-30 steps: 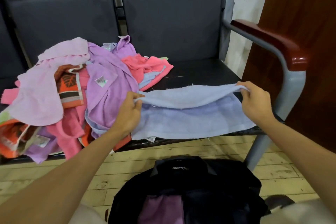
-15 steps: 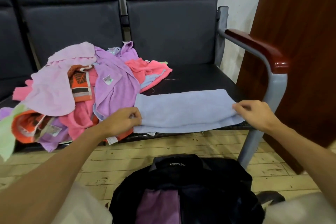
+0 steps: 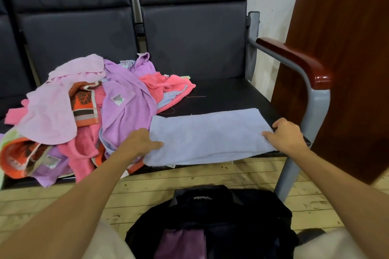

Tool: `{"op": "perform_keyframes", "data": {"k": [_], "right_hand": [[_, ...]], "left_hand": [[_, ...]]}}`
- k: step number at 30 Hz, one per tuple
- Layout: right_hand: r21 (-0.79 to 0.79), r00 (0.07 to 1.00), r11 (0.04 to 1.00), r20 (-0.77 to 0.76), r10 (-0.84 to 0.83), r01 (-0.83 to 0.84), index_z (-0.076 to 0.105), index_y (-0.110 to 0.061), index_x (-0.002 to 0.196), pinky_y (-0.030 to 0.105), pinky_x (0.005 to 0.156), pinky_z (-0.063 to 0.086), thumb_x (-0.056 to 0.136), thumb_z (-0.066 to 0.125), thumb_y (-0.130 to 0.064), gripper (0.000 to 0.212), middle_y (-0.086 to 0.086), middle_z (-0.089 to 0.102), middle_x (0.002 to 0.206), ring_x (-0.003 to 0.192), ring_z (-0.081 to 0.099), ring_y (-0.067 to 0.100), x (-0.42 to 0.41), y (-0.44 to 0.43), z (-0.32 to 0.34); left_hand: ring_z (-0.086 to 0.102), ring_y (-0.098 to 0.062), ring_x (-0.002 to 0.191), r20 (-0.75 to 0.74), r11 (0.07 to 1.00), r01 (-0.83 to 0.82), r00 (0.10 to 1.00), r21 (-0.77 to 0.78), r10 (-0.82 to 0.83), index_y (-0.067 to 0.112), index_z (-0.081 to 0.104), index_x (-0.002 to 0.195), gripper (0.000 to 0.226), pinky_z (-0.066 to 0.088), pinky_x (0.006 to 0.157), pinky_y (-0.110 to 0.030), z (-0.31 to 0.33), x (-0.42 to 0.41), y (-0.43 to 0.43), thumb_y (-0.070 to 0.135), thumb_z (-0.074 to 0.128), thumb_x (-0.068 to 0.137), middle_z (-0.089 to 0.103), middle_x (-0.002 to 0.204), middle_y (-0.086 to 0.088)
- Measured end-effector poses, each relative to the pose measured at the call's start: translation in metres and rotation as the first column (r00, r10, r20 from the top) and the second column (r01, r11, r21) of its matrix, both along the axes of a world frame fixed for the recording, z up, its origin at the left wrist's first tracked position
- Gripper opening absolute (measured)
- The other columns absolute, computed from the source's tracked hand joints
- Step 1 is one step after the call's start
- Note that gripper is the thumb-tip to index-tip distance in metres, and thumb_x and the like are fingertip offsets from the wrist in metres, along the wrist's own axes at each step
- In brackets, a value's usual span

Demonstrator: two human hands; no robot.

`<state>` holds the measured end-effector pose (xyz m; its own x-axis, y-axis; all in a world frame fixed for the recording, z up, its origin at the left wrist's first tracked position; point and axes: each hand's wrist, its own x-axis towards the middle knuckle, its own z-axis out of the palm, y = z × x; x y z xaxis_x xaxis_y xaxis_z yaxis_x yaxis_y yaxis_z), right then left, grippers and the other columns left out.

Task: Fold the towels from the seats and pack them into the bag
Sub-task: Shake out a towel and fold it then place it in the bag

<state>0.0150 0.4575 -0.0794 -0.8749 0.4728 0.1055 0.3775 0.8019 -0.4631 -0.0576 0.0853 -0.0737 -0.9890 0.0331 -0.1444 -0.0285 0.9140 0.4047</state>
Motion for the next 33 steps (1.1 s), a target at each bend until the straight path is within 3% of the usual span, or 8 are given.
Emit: {"op": "perform_keyframes", "data": {"k": [5,10,16,19,22,25,28,33], "right_hand": [[0.018,0.984,0.997,0.164,-0.074,0.072,0.052,-0.011,0.088,0.047,0.095,0.038,0.085,0.059,-0.06,0.05,0.009,0.058,0.089,0.098,0.06,0.03,-0.012,0.002,-0.003],[0.004,0.969,0.997,0.238,-0.07,0.071,0.052,-0.014,0.073,0.046,0.1,0.033,0.091,0.054,-0.054,0.044,0.003,0.054,0.076,0.099,0.057,0.029,-0.013,-0.005,0.002],[-0.281,0.999,0.958,0.004,-0.054,0.053,0.046,-0.008,0.07,0.027,0.057,0.035,0.09,0.059,-0.019,0.026,0.005,0.038,0.065,0.062,0.044,0.018,-0.009,-0.016,0.006],[-0.48,0.985,0.872,-0.083,-0.15,0.093,0.059,0.003,0.087,0.031,0.062,0.042,0.09,0.061,-0.011,0.013,0.012,0.051,0.079,0.073,0.051,0.023,-0.005,-0.014,0.009],[-0.706,0.958,0.686,-0.038,-0.283,0.175,0.053,0.001,0.108,0.045,0.088,0.051,0.086,0.068,-0.009,0.028,0.019,0.055,0.108,0.101,0.056,0.035,0.0,-0.016,0.012],[-0.826,0.947,0.535,-0.007,-0.32,0.175,0.045,-0.005,0.124,0.045,0.087,0.052,0.089,0.067,-0.014,0.042,0.017,0.053,0.117,0.108,0.057,0.035,0.005,-0.022,0.016],[-0.874,0.957,0.46,0.022,-0.288,0.159,0.043,-0.007,0.133,0.04,0.073,0.052,0.092,0.063,-0.014,0.046,0.016,0.056,0.117,0.102,0.06,0.032,0.006,-0.026,0.017],[-0.904,0.985,0.405,0.083,-0.15,0.138,0.05,-0.008,0.128,0.032,0.05,0.052,0.09,0.06,-0.011,0.039,0.015,0.061,0.114,0.087,0.063,0.027,0.003,-0.025,0.018]], "left_hand": [[0.053,-0.027,0.108,-0.108,0.986,0.058,0.991,-0.156,-0.075,0.004,0.05,0.12,0.049,0.041,0.087,-0.035,-0.002,0.005,0.018,0.045,0.054,0.093,0.055,0.122,-0.012],[0.056,-0.028,0.103,-0.156,0.993,0.091,0.982,-0.081,-0.103,0.004,0.054,0.114,0.038,0.044,0.085,-0.035,-0.003,0.008,0.028,0.036,0.054,0.094,0.06,0.117,-0.013],[0.045,-0.034,0.126,-0.084,1.0,0.017,0.996,0.012,-0.016,0.0,0.033,0.137,0.049,0.036,0.097,-0.034,0.002,0.01,0.034,0.025,0.048,0.098,0.045,0.139,-0.019],[0.042,-0.033,0.13,-0.038,0.979,-0.052,0.997,0.196,0.061,-0.004,0.024,0.141,0.051,0.035,0.098,-0.031,0.004,0.019,0.039,0.015,0.046,0.099,0.04,0.143,-0.02],[0.058,-0.032,0.106,0.248,0.698,-0.273,0.959,0.662,0.14,-0.001,0.05,0.12,0.032,0.047,0.091,-0.041,0.01,0.027,0.043,0.0,0.059,0.089,0.055,0.125,-0.017],[0.062,-0.029,0.084,0.514,0.311,-0.489,0.858,0.815,0.003,0.0,0.06,0.099,0.018,0.049,0.077,-0.048,0.024,0.037,0.039,-0.006,0.066,0.083,0.063,0.11,-0.017],[0.063,-0.03,0.092,0.532,0.2,-0.521,0.847,0.83,-0.004,-0.001,0.059,0.113,0.032,0.053,0.075,-0.05,0.03,0.037,0.033,-0.001,0.067,0.083,0.064,0.114,-0.016],[0.068,-0.029,0.075,0.482,0.095,-0.478,0.876,0.873,-0.028,0.002,0.064,0.098,0.013,0.058,0.056,-0.05,0.043,0.035,0.022,0.011,0.064,0.089,0.071,0.085,-0.015]]}}
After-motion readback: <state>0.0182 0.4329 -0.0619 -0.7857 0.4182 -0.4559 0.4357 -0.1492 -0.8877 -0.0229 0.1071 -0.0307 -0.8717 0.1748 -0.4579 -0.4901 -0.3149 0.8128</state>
